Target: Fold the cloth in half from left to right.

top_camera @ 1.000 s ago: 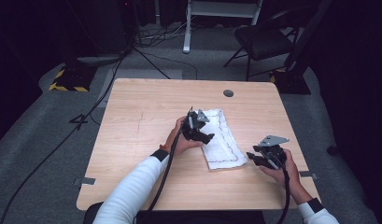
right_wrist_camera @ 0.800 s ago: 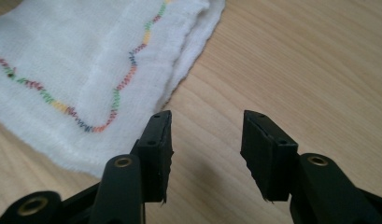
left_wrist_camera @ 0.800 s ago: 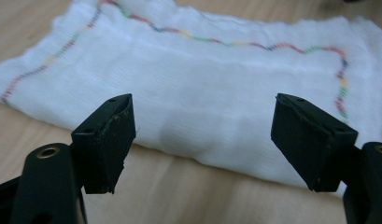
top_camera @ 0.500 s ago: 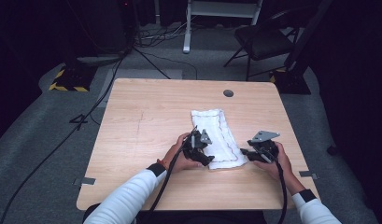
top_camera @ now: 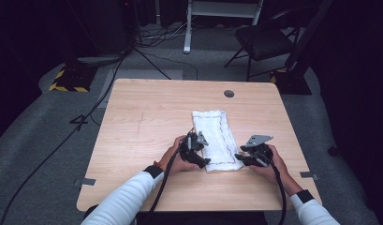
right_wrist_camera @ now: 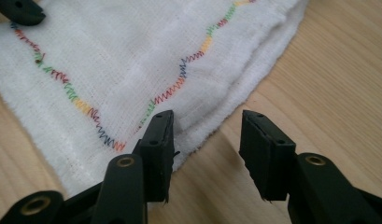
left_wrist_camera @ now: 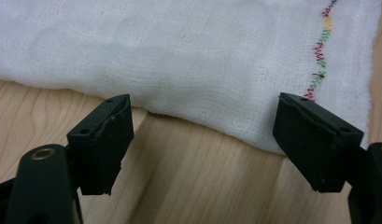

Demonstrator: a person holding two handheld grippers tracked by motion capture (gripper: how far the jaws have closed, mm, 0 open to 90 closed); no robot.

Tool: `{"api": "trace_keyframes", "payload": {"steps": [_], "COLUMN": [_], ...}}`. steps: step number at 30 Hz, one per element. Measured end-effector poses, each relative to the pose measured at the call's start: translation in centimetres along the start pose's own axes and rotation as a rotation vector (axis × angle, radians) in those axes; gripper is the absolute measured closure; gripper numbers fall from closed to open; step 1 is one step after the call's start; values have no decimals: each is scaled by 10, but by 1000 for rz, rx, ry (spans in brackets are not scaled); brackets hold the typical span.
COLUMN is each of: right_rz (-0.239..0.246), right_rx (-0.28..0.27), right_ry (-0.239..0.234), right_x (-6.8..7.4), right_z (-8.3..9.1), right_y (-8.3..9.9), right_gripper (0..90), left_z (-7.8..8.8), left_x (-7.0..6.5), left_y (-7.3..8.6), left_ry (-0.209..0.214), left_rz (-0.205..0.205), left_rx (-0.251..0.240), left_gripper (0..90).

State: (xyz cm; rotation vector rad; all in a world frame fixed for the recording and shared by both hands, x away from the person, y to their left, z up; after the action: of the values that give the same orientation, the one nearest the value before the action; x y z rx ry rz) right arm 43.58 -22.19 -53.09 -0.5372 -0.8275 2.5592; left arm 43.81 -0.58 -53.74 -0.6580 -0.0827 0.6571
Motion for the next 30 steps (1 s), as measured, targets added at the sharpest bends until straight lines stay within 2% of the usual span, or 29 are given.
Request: {"api": "trace_keyframes", "payload": {"steps": [3,16,20,22,24,26,30], "right_rz": [7,35,46,45,58,61,40], "right_rx": [-10,-30,-27,-26,-22,-33,-68], "right_ry": [-26,-85,-101,-108,-108,-108,-93], "right_x": [9,43,54,58,59,57,46], "right_z": [0,3,6,7,8,10,16], "right_y": [-3,-11,-12,-11,-12,-14,-17], "right_gripper": [551,547,507,458,424,419,408], "left_z": [4,24,30,33,36,39,45], "left_x": [1,-1,-6,-7,-7,-5,3], "left_y": [6,35,45,49,50,48,41], "left_ry": [3,7,9,7,5,35,3], "left_rz": [5,40,48,52,40,65,54], "left_rx": [2,1,0,0,-12,-39,-71], "left_gripper": [205,205,205,205,205,212,210]}}
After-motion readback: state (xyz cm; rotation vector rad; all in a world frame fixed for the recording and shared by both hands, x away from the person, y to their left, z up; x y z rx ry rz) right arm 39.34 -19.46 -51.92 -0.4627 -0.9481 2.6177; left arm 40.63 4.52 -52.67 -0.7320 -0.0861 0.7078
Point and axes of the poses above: each handheld gripper's, and its own axes: z roughly backward along the jaws, y roughly out of its underside, x roughly to its left, the point moved 6 cm from there along -z, roughly forward along the jaws, and after that the axes turned 11 degrees about z, right-handed, at the moved point
